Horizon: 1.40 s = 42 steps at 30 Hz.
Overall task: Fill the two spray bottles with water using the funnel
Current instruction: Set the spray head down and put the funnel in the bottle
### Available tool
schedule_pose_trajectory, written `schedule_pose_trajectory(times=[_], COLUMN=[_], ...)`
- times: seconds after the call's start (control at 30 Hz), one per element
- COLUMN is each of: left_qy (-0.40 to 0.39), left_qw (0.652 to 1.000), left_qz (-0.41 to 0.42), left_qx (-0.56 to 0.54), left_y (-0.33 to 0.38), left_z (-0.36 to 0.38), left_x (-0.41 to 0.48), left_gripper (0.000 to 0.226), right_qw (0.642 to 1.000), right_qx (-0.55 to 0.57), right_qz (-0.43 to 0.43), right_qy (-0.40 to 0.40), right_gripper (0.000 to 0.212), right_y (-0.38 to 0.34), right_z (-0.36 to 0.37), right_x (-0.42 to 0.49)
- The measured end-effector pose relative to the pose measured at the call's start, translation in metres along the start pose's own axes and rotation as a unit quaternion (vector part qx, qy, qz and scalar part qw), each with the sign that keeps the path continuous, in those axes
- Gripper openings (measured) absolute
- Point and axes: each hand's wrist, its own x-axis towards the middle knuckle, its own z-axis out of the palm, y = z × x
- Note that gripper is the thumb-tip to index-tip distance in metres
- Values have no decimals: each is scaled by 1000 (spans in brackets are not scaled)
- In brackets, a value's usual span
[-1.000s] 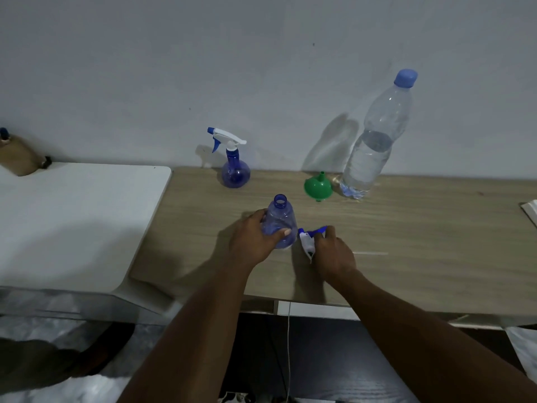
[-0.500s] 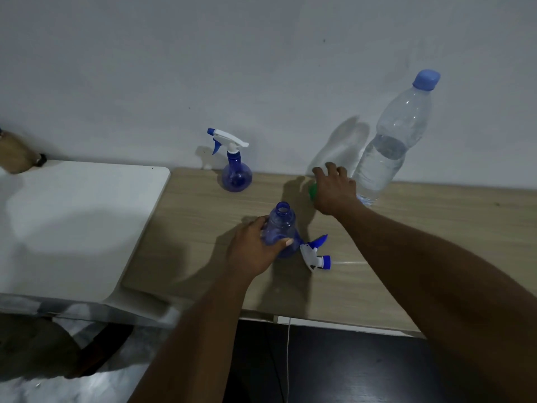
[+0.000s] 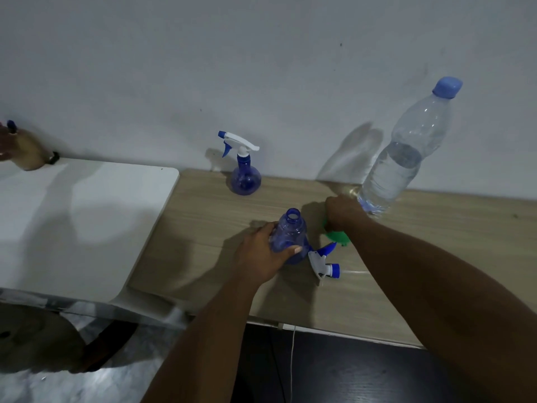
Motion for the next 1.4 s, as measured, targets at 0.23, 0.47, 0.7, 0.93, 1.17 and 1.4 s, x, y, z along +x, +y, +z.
schedule_pose_trajectory(times=[0.23, 0.47, 0.7, 0.93, 1.17, 1.4], left_qy=[-7, -10, -16, -43, -39, -46], left_qw=[1000, 1000, 999, 998, 998, 997], left_qz=[-6, -17, -35, -48, -55, -52], left_qx=[-14, -5, -1, -2, 2, 24], left_y=[0, 6, 15, 23, 20, 22], left_z=[1, -1, -6, -9, -8, -12], left_x=[-1, -4, -9, -7, -7, -11], left_gripper=[65, 64, 61, 63, 66, 51], right_qw=[996, 968, 771, 727, 720, 748], right_qx=[68, 237, 601, 630, 627, 588], right_qz=[14, 6, -62, -118, -123, -130], right_qy=[-54, 79, 203, 246, 273, 278], right_gripper=[78, 83, 71, 72, 72, 78], right_y=[18, 15, -19, -42, -43, -44], right_z=[7, -30, -81, -56, -47, -27], right_x=[-8, -19, -78, -110, -111, -113])
